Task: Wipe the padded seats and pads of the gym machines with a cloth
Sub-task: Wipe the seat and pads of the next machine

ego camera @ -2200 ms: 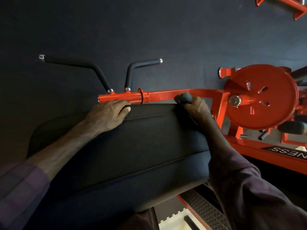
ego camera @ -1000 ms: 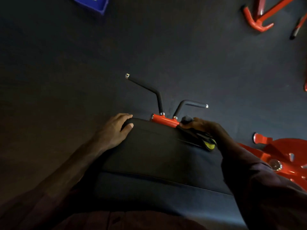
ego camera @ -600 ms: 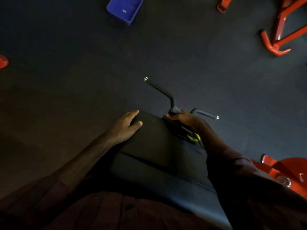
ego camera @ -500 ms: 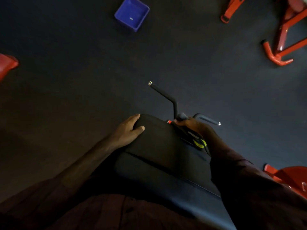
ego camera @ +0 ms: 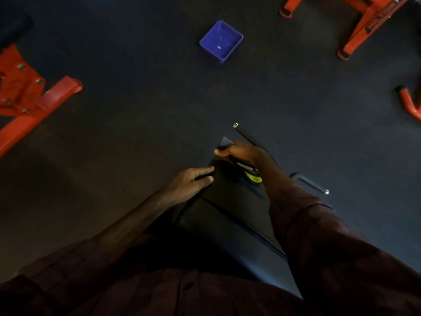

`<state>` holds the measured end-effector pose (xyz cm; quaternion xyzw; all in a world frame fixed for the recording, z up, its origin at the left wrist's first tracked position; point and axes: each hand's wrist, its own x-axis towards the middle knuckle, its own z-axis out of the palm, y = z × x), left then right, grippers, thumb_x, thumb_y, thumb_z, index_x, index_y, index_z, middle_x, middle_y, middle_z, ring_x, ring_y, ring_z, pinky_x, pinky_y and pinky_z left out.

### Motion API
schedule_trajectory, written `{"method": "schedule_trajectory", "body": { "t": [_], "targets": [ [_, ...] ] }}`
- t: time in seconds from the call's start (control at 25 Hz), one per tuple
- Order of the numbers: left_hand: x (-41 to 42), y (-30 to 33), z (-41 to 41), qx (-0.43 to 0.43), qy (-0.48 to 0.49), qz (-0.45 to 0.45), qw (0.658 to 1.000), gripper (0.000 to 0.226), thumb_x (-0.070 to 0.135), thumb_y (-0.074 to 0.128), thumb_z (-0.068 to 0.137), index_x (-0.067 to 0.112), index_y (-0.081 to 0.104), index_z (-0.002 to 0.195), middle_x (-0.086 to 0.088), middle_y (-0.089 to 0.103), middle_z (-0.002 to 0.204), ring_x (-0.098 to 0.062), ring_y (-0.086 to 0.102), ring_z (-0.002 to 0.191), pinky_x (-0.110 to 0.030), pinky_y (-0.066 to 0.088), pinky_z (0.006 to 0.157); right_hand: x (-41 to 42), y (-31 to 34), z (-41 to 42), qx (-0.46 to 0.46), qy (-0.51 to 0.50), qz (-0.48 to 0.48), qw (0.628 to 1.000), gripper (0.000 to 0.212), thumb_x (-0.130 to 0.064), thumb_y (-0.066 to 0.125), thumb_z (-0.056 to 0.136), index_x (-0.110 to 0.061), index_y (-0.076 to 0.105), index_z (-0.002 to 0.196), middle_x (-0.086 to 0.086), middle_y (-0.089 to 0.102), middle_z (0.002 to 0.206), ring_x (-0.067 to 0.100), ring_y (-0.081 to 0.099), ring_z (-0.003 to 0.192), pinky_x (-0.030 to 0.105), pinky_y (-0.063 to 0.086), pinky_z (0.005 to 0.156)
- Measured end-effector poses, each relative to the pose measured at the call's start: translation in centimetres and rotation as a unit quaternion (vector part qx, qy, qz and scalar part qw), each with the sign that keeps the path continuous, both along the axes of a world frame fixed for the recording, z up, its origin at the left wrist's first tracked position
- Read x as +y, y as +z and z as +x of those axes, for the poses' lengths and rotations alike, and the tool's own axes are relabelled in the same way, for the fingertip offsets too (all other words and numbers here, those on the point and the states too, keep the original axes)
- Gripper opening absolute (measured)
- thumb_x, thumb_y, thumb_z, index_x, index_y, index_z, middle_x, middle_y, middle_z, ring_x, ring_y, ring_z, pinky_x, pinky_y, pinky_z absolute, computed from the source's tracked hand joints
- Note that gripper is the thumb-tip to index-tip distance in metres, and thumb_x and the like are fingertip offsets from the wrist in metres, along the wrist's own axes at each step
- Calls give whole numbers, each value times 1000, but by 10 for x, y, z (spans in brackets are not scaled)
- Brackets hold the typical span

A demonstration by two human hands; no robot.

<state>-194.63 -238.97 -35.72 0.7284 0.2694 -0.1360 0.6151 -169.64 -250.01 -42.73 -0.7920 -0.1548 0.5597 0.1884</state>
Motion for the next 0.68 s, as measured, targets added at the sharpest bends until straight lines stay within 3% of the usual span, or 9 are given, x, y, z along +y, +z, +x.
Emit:
{"method": "schedule_trajectory", "body": {
  "t": [0.08, 0.2, 0.32, 0.4, 0.48, 0.56, 0.6, 0.68],
  "targets": [
    [6, 0, -18, -2, 36, -34, 999, 35, 25, 60, 108, 24, 67, 142, 15, 64, 142, 2, 55, 132, -6, 41, 103, 19, 14, -9, -56, 152, 11, 987, 68, -83, 77, 68, -41, 70, 121, -27, 69, 115, 12, 67, 111, 20, 50, 96],
    [9, -5, -55, -14, 133, -77, 988, 25, 16, 59, 108, 19, 75, 127, 6, 76, 125, -8, 69, 120, -30, 55, 105, 35, 47, -26, -98, 267, -7, 959, 57, -75, 76, 73, -31, 74, 110, -11, 75, 108, 14, 71, 102, 42, 55, 99],
    [3, -8, -85, -18, 151, -88, 984, 24, 9, 59, 106, 24, 73, 118, 13, 76, 109, 3, 70, 105, -15, 51, 89, 34, 84, -57, -91, 308, 15, 947, 28, -62, 77, 84, -37, 75, 98, -13, 77, 98, 4, 72, 94, 35, 57, 92],
    [3, -9, -99, -10, 136, -100, 986, 25, 9, 59, 106, 31, 70, 112, 21, 74, 94, 12, 69, 94, -9, 49, 81, 40, 98, -73, -104, 369, 6, 923, 28, -70, 74, 82, -44, 72, 91, -17, 75, 93, 0, 69, 90, 30, 54, 86],
    [9, -17, -106, -4, 138, -144, 980, 20, 17, 60, 107, 31, 72, 116, 14, 78, 98, 6, 72, 96, -21, 56, 84, 52, 107, -87, -102, 371, -22, 923, 44, -80, 70, 75, -42, 73, 96, -15, 75, 97, 4, 70, 94, 39, 57, 92],
    [17, -27, -113, -19, 133, -155, 979, 27, 37, 61, 103, 29, 72, 126, 5, 79, 114, -11, 74, 110, -38, 58, 97, 57, 117, -106, -126, 387, -31, 913, 50, -80, 70, 76, -37, 75, 102, -14, 76, 99, 6, 71, 95, 42, 58, 93],
    [21, -34, -117, -37, 130, -146, 980, 35, 46, 59, 98, 32, 72, 128, 6, 78, 119, -14, 73, 114, -41, 56, 102, 55, 124, -120, -145, 409, -30, 900, 47, -75, 71, 80, -35, 76, 103, -13, 76, 99, 6, 71, 93, 38, 58, 91],
    [26, -45, -118, -50, 121, -98, 986, 31, 51, 54, 98, 39, 72, 120, 10, 76, 121, -9, 70, 117, -41, 54, 106, 51, 142, -144, -150, 437, -10, 887, 33, -60, 72, 90, -31, 76, 104, -10, 75, 98, 5, 70, 89, 23, 56, 83]
  ]
}}
